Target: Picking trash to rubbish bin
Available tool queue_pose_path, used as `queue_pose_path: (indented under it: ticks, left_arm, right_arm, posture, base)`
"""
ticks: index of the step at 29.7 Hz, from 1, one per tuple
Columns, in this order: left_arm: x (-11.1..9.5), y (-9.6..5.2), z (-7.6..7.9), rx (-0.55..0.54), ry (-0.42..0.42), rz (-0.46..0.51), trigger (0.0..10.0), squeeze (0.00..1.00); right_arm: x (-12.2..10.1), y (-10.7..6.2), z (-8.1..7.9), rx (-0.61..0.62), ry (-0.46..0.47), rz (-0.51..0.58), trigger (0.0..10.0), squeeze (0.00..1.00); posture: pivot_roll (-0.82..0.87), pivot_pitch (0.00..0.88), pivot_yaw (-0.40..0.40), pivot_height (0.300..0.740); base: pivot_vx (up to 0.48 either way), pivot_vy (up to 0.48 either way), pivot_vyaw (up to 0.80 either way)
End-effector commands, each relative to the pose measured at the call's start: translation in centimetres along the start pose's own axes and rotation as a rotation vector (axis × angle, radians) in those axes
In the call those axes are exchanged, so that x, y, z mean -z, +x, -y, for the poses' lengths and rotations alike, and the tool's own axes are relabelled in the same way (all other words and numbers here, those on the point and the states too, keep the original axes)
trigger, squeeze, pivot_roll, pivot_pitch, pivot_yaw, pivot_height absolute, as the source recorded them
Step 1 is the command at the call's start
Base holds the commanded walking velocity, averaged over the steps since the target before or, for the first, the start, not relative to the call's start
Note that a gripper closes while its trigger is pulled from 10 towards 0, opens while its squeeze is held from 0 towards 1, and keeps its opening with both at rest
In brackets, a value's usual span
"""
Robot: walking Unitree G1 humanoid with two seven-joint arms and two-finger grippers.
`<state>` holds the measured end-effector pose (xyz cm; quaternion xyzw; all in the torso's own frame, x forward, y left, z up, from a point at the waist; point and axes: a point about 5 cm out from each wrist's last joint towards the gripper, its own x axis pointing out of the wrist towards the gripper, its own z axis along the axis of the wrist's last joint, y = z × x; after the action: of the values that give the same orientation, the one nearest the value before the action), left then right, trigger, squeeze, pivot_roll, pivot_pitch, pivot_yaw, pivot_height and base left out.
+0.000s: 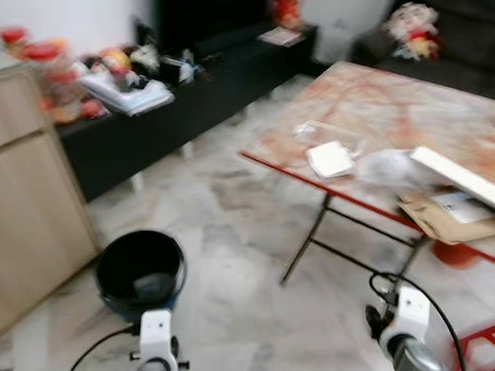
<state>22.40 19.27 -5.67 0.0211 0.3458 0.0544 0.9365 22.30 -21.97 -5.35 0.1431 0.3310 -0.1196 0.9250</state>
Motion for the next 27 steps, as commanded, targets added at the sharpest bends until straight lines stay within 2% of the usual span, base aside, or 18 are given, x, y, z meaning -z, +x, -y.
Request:
queue_pose_path:
  ticks: [1,10,24,27]
  left_arm:
    - [-0.27,0.11,1.11,0.025,-0.013,0.001,10.0,0.00]
    - [-0.86,0.32,1.24,0.029,0.002,0.006,10.0,0.00]
    - [-0.68,0.28,1.57,0.041,0.041,-0.003,10.0,0.00]
    - [-0.65,0.28,1.57,0.036,0.069,-0.007,10.0,0.00]
  right_arm:
    - [0.01,-0.09,0.60,0.022,0.005,-0.006,10.0,0.00]
    - [0.13,-0.08,0.48,0.020,-0.003,-0.013,10.0,0.00]
    - [0.16,-0.08,0.44,0.018,-0.004,-0.014,10.0,0.00]
    - [0.10,-0.09,0.44,0.022,-0.003,-0.006,10.0,0.00]
  posture:
    - [0.00,0.010,-0.100,0.740]
    - [0.00,0.011,-0.100,0.740]
    - [0.00,0.014,-0.102,0.740]
    - [0.00,0.015,-0.101,0.740]
  base:
    - [0.000,0.000,-0.80]
    - [0.000,0.000,-0.80]
    - [0.000,0.000,-0.80]
    - [0.000,0.000,-0.19]
